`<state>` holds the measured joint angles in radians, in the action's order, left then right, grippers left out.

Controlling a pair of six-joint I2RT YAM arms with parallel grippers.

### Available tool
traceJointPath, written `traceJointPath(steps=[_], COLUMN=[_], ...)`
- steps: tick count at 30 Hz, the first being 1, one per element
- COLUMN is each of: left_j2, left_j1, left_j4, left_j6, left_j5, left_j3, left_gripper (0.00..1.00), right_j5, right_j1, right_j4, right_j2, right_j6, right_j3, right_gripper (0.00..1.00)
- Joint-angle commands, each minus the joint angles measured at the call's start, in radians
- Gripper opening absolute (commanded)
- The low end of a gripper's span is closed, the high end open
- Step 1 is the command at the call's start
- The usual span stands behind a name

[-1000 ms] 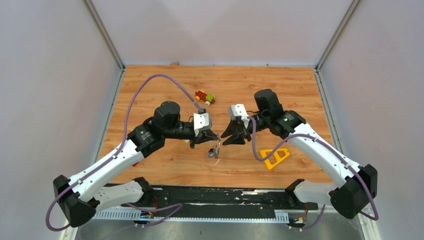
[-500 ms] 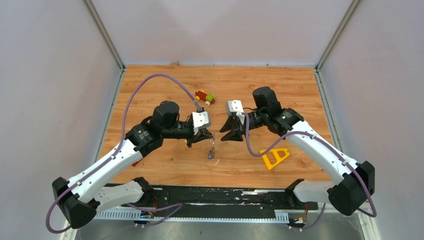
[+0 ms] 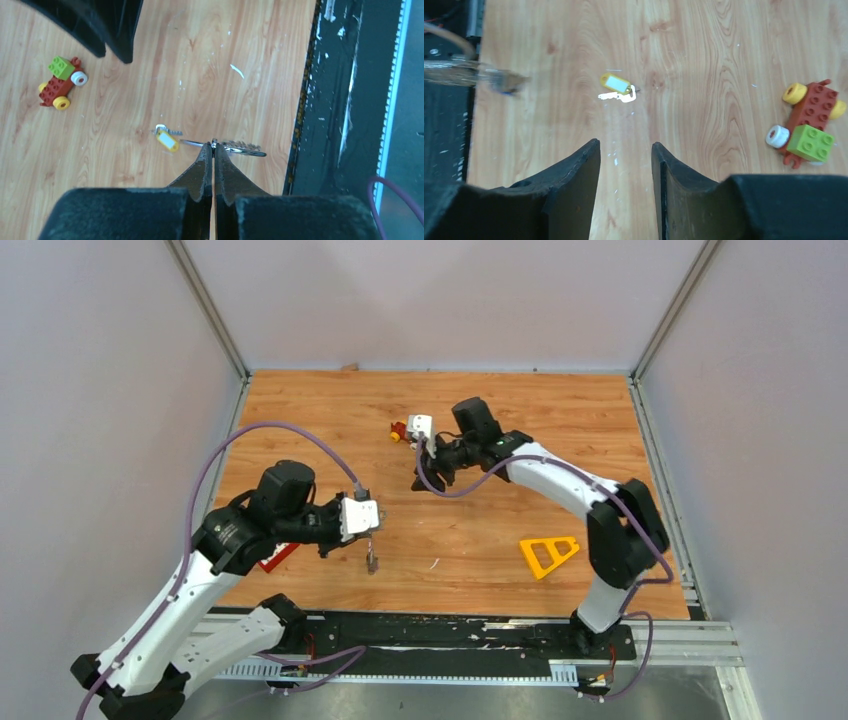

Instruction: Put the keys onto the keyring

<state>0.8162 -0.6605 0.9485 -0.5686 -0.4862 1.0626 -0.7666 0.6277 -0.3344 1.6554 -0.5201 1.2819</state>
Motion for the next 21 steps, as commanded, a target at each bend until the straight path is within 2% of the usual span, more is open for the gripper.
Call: traceJointPath(steps=[1, 4, 7, 16, 21], left_j2=[-0.038, -0.051, -0.064, -0.069, -0.065], left_j1=[0.003, 0.003, 0.004, 0.004, 0.004], left_j4=[0.157, 0.208, 0.237, 0.259, 0.261], left_j6=[-0.075, -0.088, -0.094, -0.095, -0.092], left_j5=[0.005, 0.022, 0.039, 0.020, 0.013], left_j3=[0.070, 0.085, 0.094, 0.122, 0.133], left_gripper=[0.00, 0.00, 0.00, 0.00, 0.00], right_j5=[0.070, 0.096, 0.117, 0.025, 0.009], right_j1=[0.048, 0.072, 0.099, 0.112, 0.118], right_j4=[0.023, -0.038, -0.117, -0.497, -0.633], right_j2=[0.178, 0.324, 0.434, 0.665, 0.751], right_j6=[0.020, 0.027, -0.040, -0.481, -0.636], right_j3=[0.158, 0.281, 0.400, 0.699, 0.820], right_gripper=[0.44, 0.45, 0.46, 0.50, 0.50])
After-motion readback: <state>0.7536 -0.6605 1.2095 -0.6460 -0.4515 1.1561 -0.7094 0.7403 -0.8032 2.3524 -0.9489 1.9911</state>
